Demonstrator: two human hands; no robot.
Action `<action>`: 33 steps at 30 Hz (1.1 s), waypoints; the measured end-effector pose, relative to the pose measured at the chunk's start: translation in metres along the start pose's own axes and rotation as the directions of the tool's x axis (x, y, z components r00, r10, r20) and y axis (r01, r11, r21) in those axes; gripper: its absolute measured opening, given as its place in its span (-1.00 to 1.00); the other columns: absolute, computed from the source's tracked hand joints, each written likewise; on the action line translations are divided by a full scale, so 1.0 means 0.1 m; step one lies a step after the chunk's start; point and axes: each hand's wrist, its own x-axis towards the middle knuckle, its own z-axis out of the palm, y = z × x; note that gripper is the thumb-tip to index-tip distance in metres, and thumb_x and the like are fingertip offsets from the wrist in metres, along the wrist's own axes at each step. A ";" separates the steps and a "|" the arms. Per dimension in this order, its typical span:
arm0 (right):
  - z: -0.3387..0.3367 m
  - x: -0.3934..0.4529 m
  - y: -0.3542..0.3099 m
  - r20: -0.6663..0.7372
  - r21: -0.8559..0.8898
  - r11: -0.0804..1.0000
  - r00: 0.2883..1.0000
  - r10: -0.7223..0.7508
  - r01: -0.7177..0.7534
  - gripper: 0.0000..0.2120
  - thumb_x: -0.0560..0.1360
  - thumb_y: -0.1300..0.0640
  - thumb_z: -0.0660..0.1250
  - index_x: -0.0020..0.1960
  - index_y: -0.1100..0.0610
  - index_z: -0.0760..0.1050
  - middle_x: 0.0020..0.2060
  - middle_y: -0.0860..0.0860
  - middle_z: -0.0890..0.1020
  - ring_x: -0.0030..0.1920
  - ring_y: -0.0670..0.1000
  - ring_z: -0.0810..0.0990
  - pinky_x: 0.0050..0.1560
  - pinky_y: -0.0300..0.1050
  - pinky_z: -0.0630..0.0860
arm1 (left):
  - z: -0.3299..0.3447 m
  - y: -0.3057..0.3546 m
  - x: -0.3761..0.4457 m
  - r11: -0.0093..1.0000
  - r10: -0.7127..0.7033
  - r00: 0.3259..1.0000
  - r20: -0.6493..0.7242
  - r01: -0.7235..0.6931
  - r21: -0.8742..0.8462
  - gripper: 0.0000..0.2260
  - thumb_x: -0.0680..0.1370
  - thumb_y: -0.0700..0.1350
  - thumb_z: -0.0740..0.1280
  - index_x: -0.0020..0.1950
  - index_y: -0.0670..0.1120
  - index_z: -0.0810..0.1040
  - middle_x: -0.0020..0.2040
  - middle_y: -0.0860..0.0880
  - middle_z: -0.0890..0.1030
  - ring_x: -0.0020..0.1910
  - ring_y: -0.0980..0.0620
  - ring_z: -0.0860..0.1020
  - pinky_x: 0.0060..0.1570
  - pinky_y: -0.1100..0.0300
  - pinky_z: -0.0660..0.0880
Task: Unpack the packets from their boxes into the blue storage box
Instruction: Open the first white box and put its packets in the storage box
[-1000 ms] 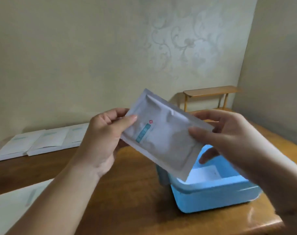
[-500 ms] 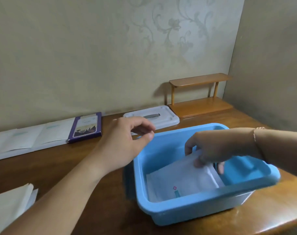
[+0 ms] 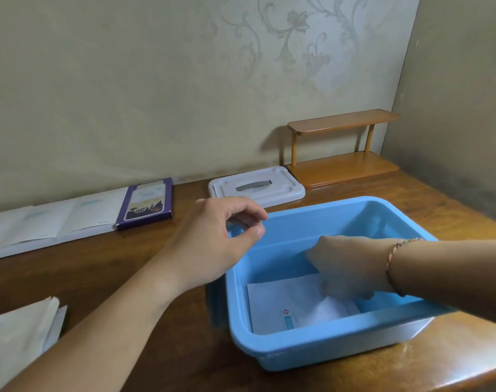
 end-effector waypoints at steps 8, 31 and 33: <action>-0.40 -0.32 0.18 -0.259 0.102 0.995 0.966 0.013 0.014 -0.69 0.48 -0.24 0.31 0.13 -0.12 0.48 -0.20 -0.12 0.61 -0.29 -0.15 0.59 -0.32 -0.23 0.48 | -0.13 0.03 -0.13 0.999 0.034 0.998 -0.044 -0.033 0.007 -0.92 0.51 -0.11 0.46 -0.03 0.06 0.68 -0.12 0.21 0.68 -0.05 0.22 0.63 -0.05 0.46 0.49; -0.76 0.50 -2.89 -0.022 0.894 0.442 0.992 -0.122 0.074 -0.72 0.59 -0.03 0.28 0.08 0.18 0.55 -0.25 0.09 0.70 -0.37 0.02 0.62 -0.10 -0.07 0.66 | -2.02 -1.54 -2.31 0.621 -0.734 0.644 0.215 0.509 0.596 0.22 0.03 0.41 0.55 0.33 0.58 -0.35 0.57 0.26 -0.08 0.52 0.15 -0.17 0.41 -0.02 -0.26; -0.79 0.66 -3.00 0.058 0.886 0.463 0.991 -0.120 0.005 -0.68 0.60 -0.05 0.26 0.06 0.22 0.56 -0.22 0.09 0.72 -0.34 0.03 0.62 -0.02 -0.06 0.63 | -2.02 -1.60 -2.32 0.625 -0.722 0.668 0.179 0.520 0.582 0.17 0.05 0.42 0.53 0.33 0.60 -0.31 0.55 0.26 0.00 0.55 0.05 -0.03 0.48 -0.12 -0.10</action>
